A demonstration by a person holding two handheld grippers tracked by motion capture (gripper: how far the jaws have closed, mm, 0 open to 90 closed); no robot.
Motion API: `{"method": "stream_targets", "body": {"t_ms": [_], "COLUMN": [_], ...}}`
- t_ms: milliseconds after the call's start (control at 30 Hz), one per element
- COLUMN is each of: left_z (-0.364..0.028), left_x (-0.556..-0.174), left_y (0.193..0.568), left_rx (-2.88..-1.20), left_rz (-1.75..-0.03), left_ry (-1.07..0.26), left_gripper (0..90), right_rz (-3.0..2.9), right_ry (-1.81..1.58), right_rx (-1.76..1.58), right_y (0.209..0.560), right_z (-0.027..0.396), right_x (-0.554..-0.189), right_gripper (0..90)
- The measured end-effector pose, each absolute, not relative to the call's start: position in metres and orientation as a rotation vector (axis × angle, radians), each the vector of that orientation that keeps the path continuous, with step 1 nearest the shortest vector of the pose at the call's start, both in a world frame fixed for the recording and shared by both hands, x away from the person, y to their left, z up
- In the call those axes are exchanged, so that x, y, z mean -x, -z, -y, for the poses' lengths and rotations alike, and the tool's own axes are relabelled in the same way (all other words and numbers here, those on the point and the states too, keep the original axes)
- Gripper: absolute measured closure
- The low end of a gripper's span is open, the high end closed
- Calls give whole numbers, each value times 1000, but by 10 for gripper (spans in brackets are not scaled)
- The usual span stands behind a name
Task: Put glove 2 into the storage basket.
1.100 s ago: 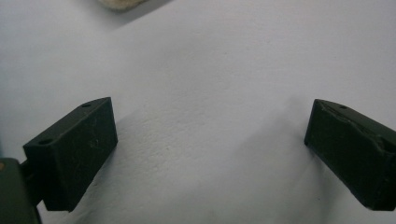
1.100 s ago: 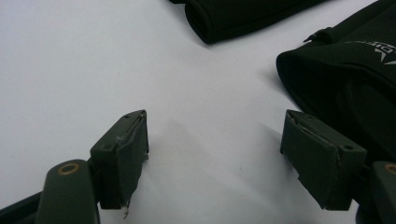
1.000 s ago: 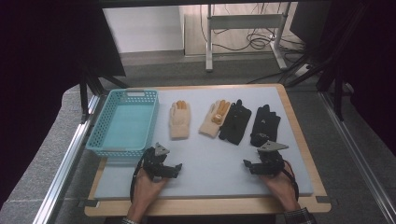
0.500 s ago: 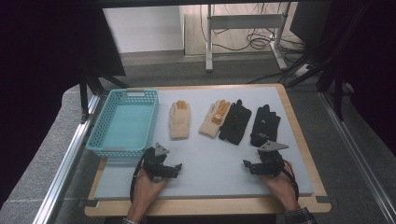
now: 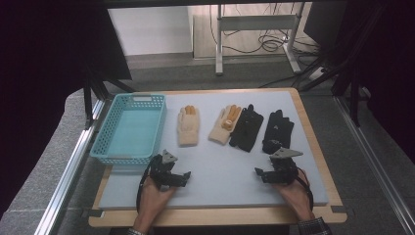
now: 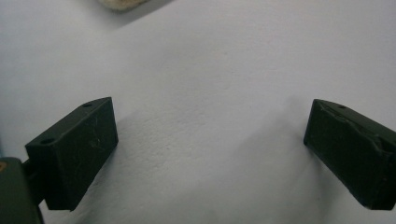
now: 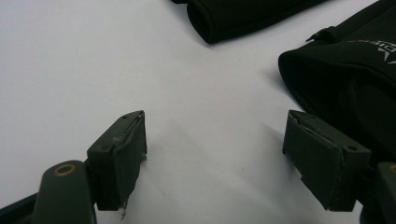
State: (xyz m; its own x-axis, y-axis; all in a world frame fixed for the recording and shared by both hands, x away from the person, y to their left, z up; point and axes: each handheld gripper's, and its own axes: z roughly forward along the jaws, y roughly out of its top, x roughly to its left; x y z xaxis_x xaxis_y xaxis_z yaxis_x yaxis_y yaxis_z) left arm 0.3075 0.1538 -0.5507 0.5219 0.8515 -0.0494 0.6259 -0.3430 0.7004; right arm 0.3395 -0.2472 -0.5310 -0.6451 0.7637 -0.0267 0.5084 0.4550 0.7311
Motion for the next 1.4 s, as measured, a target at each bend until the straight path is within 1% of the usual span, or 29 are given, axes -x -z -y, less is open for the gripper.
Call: {"method": "stream_targets", "body": {"t_ms": [400,667,967,1300,1400], "left_z": [-154,-154,-154,-154,-154], "left_x": [-308,-307,-307,-308,-307], "left_y": [551,551,551,551,551], "left_rx": [-2087,-2087,-2087,-2086,-2087], "left_rz": [-1197,-1197,-1198,-1199,-1198], "left_ry": [-430,-430,-429,-430,-430], "left_gripper": [33,33,33,33,34], "right_rz": [-2372,-2363,-2375,-2368,-2384], "right_ry": [-1026,-1048,-1043,-1049,-1022], "right_rx": [-1100,-1100,-1071,-1101,-1087], "right_y": [525,515,503,495,493], "right_z": [247,242,231,218,213], "right_x": [-344,-353,-373,-402,-409], "right_gripper": [211,212,222,224,244]}}
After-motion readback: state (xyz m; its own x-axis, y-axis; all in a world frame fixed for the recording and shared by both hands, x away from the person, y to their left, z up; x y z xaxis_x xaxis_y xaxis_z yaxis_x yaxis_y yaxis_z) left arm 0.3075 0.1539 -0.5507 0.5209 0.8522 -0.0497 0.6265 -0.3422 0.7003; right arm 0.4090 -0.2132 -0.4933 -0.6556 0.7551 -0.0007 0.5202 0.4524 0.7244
